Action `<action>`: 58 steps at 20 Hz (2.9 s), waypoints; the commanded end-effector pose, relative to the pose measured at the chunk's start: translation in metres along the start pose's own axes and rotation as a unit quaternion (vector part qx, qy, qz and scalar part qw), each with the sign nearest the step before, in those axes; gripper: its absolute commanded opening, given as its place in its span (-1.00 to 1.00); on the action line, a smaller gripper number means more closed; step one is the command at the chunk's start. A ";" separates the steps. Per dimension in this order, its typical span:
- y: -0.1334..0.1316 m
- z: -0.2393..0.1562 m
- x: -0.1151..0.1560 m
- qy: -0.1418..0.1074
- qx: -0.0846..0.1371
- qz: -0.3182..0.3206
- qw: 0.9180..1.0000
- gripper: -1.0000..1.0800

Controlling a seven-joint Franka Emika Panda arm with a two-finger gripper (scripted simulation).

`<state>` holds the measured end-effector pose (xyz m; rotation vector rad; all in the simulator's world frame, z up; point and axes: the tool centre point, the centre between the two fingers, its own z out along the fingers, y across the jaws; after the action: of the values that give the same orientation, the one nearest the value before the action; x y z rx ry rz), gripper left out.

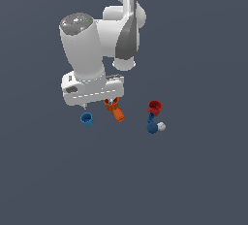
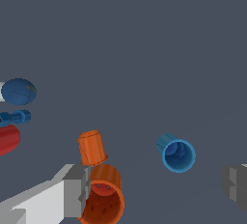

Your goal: Pick up a designated object from a clutter of objects.

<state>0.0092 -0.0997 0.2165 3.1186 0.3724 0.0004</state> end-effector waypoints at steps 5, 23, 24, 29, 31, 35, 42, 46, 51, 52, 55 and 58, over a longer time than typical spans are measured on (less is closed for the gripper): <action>0.029 0.045 -0.013 0.001 0.002 -0.049 0.999 0.92; 0.077 0.123 -0.051 0.000 0.001 -0.136 0.991 0.92; 0.077 0.125 -0.051 0.000 0.001 -0.137 0.991 0.92; 0.078 0.126 -0.052 0.000 0.001 -0.137 0.991 0.92; 0.078 0.129 -0.052 0.000 0.001 -0.137 0.991 0.92; 0.078 0.142 -0.053 0.000 0.001 -0.137 0.991 0.92; 0.078 0.172 -0.053 0.000 0.000 -0.138 0.990 0.92; 0.078 0.176 -0.053 0.000 0.000 -0.139 0.990 0.92; 0.078 0.176 -0.053 0.000 0.000 -0.139 0.990 -1.00; 0.078 0.176 -0.053 0.000 0.000 -0.139 0.990 -1.00; 0.078 0.176 -0.053 0.000 0.000 -0.139 0.990 -1.00; 0.079 0.175 -0.053 0.000 0.000 -0.138 0.990 -1.00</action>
<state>-0.0234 -0.1888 0.0411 3.0374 0.7995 0.0014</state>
